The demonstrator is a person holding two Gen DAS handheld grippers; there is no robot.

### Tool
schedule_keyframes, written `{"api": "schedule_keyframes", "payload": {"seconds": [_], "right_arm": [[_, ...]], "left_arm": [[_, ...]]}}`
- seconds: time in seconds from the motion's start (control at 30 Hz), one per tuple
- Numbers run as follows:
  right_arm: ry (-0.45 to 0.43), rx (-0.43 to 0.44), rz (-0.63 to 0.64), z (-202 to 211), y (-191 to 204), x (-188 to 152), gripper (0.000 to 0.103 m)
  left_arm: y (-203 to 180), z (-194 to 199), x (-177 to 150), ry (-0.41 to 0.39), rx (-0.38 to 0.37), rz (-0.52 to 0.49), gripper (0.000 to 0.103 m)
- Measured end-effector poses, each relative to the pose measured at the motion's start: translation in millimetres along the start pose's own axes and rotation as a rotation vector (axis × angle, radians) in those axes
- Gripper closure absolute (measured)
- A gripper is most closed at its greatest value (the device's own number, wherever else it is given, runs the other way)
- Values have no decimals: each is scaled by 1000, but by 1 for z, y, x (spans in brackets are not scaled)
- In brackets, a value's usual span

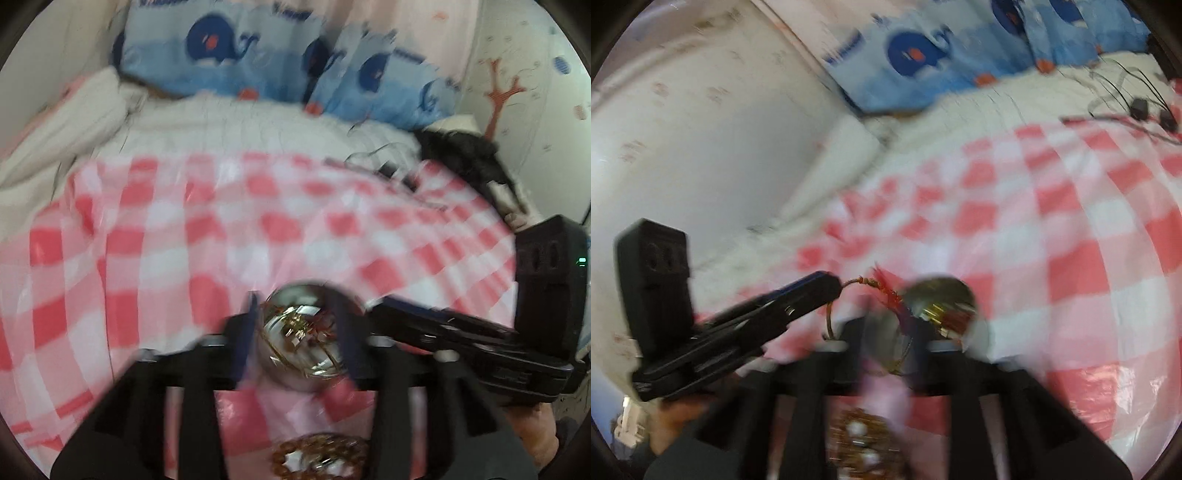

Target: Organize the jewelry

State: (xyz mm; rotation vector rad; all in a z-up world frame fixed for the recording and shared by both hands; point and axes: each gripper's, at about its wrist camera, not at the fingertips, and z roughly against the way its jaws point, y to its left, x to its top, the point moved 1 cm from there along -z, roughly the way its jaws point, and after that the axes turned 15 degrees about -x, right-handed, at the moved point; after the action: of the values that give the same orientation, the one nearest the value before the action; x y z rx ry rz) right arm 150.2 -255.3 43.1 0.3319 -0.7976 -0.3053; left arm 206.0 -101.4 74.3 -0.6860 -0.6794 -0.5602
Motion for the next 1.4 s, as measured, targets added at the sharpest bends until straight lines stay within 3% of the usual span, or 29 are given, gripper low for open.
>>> {"api": "schedule_keyframes", "payload": {"seconds": [0.13,0.2,0.43,0.57,0.77,0.93,1.27,1.4], "right_arm": [[-6,-14,-9,12,-9,-6,54],[-17,-16,-13,22,-12,-10,54],[26,-24,-76,50,-34,-51,49],[17,-16,-89,63,-34,-64,45],[42,-11,-45,53,-18,-68,41],[59,-43,1,44,-9,-73,40],[86,-48,28,36,-2,-80,36],[93,-37,18,34,-2,-82,36]], "left_arm": [[5,7,-3,-7,-2,16,57],[8,17,-6,-31,-4,29,50],[19,43,-27,-28,45,63,49],[9,55,-37,-30,70,29,44],[-6,58,-46,32,147,-124,40],[3,60,-49,61,208,-151,39],[-2,49,-41,50,211,-181,34],[-3,35,-27,20,302,-208,34]]}}
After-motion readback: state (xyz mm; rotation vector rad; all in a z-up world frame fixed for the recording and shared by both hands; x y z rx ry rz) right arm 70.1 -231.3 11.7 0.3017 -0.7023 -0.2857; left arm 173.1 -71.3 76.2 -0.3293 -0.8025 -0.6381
